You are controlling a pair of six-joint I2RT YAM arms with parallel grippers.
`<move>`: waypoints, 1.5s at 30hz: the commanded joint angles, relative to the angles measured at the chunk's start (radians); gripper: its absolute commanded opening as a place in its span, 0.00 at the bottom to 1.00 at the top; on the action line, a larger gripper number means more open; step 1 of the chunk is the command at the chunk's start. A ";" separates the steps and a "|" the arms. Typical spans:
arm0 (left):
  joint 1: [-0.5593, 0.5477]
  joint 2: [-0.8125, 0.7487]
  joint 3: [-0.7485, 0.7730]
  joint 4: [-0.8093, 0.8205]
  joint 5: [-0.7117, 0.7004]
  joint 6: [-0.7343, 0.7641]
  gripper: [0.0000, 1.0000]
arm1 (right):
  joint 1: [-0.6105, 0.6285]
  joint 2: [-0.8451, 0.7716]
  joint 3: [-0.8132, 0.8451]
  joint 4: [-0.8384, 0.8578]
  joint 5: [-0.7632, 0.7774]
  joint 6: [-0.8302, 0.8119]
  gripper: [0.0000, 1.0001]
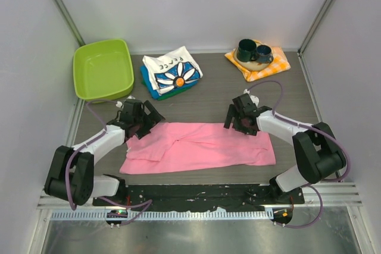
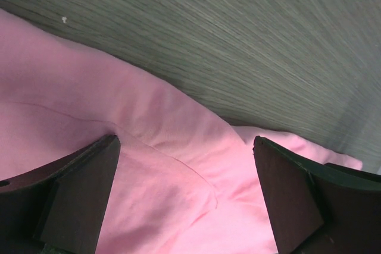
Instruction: Fold and stack the t-shirts
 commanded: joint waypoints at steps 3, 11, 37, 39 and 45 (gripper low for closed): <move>-0.003 0.079 0.021 0.067 -0.041 0.030 1.00 | -0.014 0.071 -0.023 0.063 0.027 0.001 0.92; -0.004 0.189 0.096 0.114 -0.038 0.055 1.00 | -0.012 0.011 -0.078 0.011 0.074 0.022 0.91; -0.282 0.620 0.826 0.002 -0.116 0.119 1.00 | 0.503 -0.050 -0.082 -0.150 0.254 0.309 0.95; -0.282 0.550 0.829 -0.030 -0.156 0.156 1.00 | 0.502 -0.051 -0.035 -0.184 0.341 0.273 0.95; -0.264 0.352 0.811 -0.168 -0.230 0.196 1.00 | 0.502 0.002 0.198 -0.376 0.603 0.194 0.96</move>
